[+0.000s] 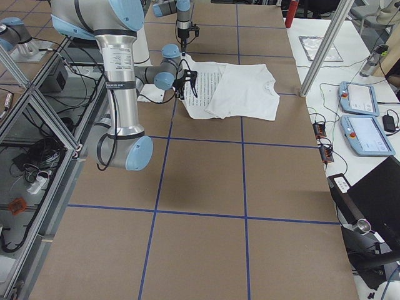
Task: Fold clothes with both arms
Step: 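Lift the hem corners with both grippers and start pulling them forward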
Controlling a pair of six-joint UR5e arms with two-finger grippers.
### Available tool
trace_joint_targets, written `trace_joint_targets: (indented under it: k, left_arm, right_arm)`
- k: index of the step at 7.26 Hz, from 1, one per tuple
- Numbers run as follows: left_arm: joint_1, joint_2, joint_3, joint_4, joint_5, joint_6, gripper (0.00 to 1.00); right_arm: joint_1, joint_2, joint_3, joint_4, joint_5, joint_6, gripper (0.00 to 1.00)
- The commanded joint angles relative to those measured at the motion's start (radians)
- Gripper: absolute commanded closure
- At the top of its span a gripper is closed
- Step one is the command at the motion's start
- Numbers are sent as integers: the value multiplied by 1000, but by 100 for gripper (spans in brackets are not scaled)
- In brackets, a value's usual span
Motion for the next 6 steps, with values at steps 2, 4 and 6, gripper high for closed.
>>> trace_joint_targets:
  k: [2, 4, 6]
  left_arm:
    - [-34, -1, -1, -1, -32, 6, 100]
    - [-56, -1, -1, 0, -34, 35, 100]
    - [-71, -1, -1, 0, -34, 35, 100]
  right_arm:
    - [50, -3, 0, 0, 41, 0, 100]
    - [58, -12, -2, 0, 44, -2, 100]
    - [69, -18, -3, -2, 46, -2, 100]
